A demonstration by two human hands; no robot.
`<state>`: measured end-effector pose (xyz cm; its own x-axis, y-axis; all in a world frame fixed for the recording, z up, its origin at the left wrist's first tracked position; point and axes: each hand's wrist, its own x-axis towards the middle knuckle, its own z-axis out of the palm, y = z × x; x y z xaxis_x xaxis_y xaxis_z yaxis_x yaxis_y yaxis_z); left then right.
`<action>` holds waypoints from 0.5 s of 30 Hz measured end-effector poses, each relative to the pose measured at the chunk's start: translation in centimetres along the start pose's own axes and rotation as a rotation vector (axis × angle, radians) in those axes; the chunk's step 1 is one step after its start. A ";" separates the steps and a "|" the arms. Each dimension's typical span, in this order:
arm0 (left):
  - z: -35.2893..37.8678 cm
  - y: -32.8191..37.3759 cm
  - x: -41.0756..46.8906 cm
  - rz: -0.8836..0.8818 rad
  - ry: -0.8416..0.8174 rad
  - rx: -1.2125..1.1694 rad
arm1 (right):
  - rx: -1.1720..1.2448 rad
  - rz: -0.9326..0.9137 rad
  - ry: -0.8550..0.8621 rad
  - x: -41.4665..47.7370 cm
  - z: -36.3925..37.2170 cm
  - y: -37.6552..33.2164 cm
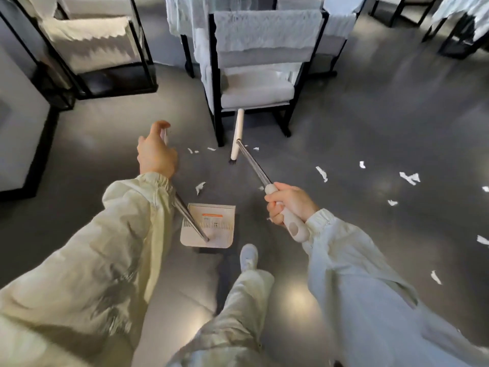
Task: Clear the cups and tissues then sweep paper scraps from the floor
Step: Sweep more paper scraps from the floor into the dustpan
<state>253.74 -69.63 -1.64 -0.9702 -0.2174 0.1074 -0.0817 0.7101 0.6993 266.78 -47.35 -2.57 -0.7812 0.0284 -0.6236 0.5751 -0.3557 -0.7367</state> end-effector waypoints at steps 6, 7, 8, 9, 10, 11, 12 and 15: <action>10.2 3.8 14.4 -0.195 0.040 0.022 | -0.137 0.068 -0.033 16.8 -2.1 -13.5; 11.3 4.6 16.5 -0.204 0.045 0.036 | -0.130 0.084 -0.044 19.0 -2.7 -15.7; 12.3 5.6 18.2 -0.209 0.046 0.054 | -0.138 0.095 -0.064 20.8 -3.1 -17.6; 13.2 6.5 19.7 -0.221 0.053 0.069 | -0.149 0.111 -0.098 22.5 -3.3 -19.3; 14.0 7.4 21.1 -0.237 0.062 0.082 | -0.159 0.128 -0.130 24.1 -3.5 -20.7; 14.8 8.1 22.4 -0.255 0.074 0.088 | -0.170 0.153 -0.155 25.8 -3.7 -22.0; 15.5 8.8 23.6 -0.277 0.088 0.092 | -0.188 0.180 -0.176 27.4 -3.9 -23.2; 17.5 10.7 26.0 -0.341 0.124 0.112 | -0.244 0.245 -0.265 32.2 -4.5 -26.9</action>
<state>223.68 -55.99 -3.77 -0.8485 -0.5285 -0.0282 -0.4259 0.6502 0.6292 227.25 -32.69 -3.98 -0.6314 -0.2819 -0.7224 0.7671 -0.0903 -0.6352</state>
